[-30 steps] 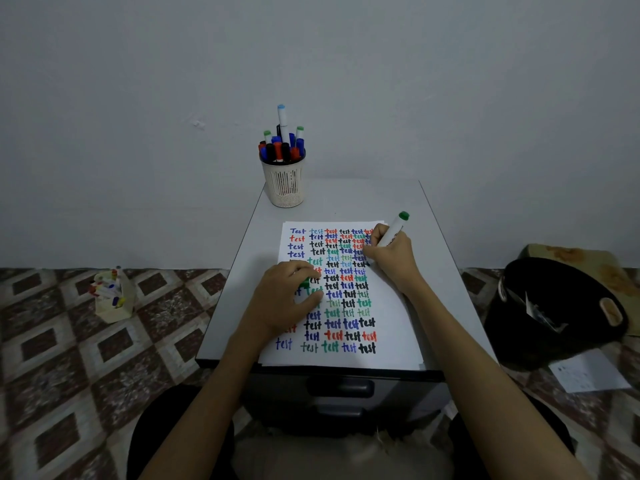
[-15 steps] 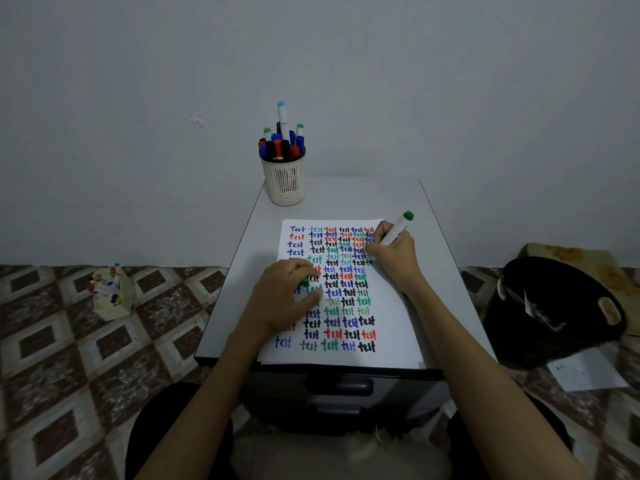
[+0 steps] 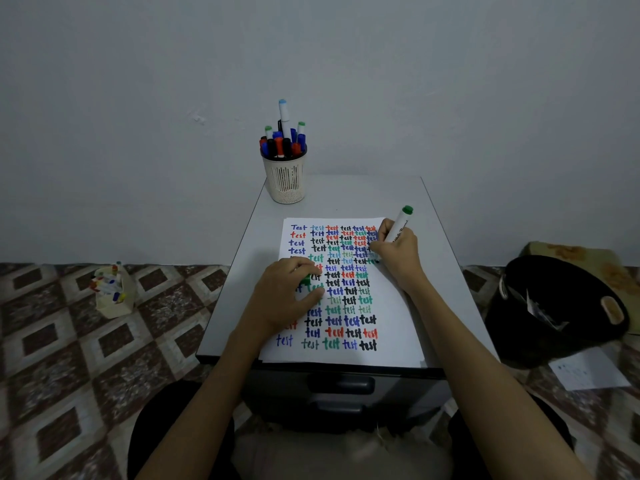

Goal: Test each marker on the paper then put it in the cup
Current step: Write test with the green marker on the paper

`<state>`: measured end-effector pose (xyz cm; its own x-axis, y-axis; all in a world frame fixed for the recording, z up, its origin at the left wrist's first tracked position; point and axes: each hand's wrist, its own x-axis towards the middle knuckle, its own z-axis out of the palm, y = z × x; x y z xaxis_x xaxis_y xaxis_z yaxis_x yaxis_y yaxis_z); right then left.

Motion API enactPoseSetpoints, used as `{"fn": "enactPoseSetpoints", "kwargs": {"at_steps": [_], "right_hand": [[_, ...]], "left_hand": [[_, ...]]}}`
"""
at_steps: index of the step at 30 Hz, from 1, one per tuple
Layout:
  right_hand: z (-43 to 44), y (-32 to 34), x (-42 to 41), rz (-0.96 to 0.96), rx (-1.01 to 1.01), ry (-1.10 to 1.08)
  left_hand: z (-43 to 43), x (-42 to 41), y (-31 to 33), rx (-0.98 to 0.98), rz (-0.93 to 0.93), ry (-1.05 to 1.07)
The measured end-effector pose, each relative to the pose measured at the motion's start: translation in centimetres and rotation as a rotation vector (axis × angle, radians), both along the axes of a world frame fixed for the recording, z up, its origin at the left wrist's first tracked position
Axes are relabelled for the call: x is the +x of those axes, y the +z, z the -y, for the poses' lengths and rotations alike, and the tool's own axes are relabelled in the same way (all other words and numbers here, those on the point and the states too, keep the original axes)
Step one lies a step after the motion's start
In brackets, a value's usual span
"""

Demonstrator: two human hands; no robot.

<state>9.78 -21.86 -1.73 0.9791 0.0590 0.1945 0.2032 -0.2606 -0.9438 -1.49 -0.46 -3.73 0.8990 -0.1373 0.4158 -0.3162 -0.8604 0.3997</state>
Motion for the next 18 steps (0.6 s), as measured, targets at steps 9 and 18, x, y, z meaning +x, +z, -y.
{"fn": "enactPoseSetpoints", "kwargs": {"at_steps": [9, 18], "right_hand": [[-0.07, 0.11, -0.28, 0.001, 0.023, -0.067], [-0.02, 0.13, -0.21, 0.028, -0.029, -0.040]], "left_hand": [[-0.06, 0.01, -0.07, 0.011, -0.013, 0.005], [-0.03, 0.01, 0.05, 0.011, -0.021, 0.007]]}}
